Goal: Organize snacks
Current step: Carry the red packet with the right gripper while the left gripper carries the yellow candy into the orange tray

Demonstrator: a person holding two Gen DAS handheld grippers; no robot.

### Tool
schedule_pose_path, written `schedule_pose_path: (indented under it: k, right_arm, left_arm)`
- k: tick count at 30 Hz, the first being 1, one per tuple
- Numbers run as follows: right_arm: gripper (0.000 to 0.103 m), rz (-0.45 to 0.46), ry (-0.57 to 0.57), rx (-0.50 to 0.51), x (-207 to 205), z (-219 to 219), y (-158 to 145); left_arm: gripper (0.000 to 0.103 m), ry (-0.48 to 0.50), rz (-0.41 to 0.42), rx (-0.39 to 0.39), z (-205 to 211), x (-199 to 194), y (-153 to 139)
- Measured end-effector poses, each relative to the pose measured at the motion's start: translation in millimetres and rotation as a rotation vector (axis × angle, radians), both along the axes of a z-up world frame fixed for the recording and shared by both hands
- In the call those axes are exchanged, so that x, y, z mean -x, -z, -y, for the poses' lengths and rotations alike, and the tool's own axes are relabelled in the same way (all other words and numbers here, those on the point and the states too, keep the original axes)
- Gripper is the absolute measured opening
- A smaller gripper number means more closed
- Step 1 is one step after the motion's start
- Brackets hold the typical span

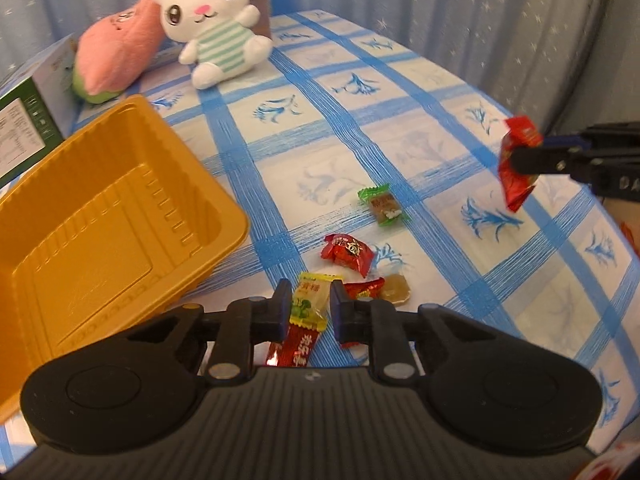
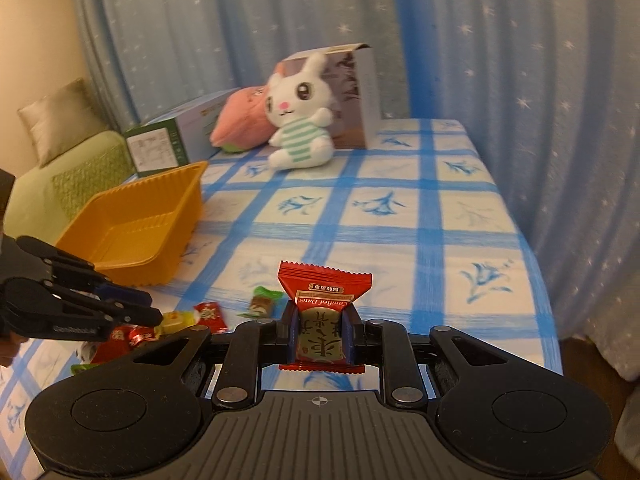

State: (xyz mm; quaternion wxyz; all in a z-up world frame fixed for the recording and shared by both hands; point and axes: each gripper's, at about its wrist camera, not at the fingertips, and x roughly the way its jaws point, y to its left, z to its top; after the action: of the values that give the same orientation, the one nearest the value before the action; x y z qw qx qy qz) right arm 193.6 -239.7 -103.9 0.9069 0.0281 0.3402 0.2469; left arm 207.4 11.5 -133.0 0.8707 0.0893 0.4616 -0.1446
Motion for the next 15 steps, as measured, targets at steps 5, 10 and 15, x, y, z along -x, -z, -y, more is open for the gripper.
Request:
schedule_pose_path:
  k: [5, 10, 15]
  right_arm:
    - [0.022, -0.011, 0.042, 0.006, 2, 8, 0]
    - [0.022, -0.022, 0.073, 0.014, 7, 12, 0]
    - [0.022, -0.028, 0.086, 0.017, 10, 12, 0]
  left_arm:
    - [0.018, 0.033, -0.032, -0.024, 2, -12, 12]
    - [0.019, 0.047, -0.043, -0.033, 4, -19, 18]
    - [0.019, 0.059, -0.068, -0.041, 7, -24, 24]
